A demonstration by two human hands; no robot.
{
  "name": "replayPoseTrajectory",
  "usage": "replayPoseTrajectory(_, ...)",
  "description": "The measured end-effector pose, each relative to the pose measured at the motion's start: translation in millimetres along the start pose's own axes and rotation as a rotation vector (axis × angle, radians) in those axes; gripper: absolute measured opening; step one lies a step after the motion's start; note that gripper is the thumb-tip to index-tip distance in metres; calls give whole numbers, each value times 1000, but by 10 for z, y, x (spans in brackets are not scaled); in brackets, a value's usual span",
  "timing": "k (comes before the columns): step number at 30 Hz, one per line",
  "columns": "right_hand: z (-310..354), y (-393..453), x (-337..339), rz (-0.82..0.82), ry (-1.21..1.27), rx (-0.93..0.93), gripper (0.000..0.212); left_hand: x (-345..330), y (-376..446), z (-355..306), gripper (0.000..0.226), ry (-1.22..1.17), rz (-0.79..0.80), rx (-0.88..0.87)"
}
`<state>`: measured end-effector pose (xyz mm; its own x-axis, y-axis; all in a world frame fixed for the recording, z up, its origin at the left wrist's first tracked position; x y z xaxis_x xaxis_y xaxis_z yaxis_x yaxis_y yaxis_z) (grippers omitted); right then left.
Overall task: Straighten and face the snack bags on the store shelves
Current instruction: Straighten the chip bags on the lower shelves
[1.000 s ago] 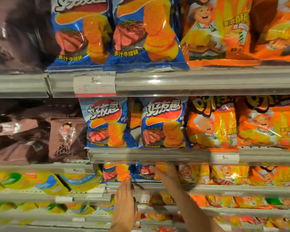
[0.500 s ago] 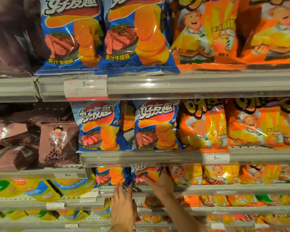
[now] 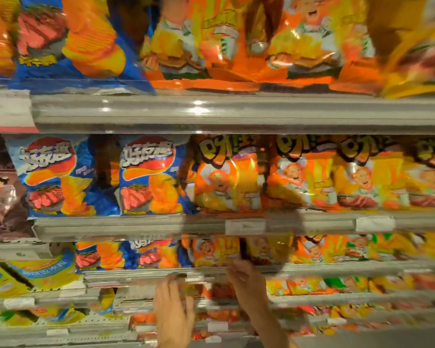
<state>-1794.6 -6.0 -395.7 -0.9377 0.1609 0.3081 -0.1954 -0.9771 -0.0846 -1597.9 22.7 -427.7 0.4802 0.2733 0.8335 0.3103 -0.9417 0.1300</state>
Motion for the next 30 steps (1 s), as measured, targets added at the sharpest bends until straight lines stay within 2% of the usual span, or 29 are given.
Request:
replayPoseTrajectory(3,-240,44,567,-88,7,-52,15,-177,-153,-457,30,-116,-30,-25)
replayPoseTrajectory(5,-412,93,941,-145,19,-68,12,-322,-201,-752,22,-222,13,7)
replayPoseTrajectory(8,-618,184,1383,-180,2,-70,15,-499,-259,-1136,25,-298,99,64)
replayPoseTrajectory(14,-787,268,2090,-263,-100,-47,13,-743,-352,-1694,23,-289,53,76)
replayPoseTrajectory(19,-799,362,2443,-330,-104,113,23,-838,-320,-1904,31,-286,9,123)
replayPoseTrajectory(24,-823,565,2566,-211,-240,173,75,-852,-165,-2012,60,-312,102,187)
replayPoseTrajectory(26,-831,684,2571,-136,-226,199,79,-843,-82,-2048,69,-350,171,229)
replayPoseTrajectory(30,-839,900,2535,-21,-186,196,73,-858,135,-2053,60,-439,278,305)
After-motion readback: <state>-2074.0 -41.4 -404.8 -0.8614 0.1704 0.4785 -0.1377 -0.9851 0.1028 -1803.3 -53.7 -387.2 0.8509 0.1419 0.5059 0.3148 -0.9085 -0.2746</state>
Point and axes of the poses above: each hand's wrist, its own y-axis towards the middle knuckle, its own x-axis out of the back of the hand, z = x × y, the point moved 3 cm from there along y, towards the middle knuckle, and after that the axes turned 9 degrees about x, right-handed, at the moved point
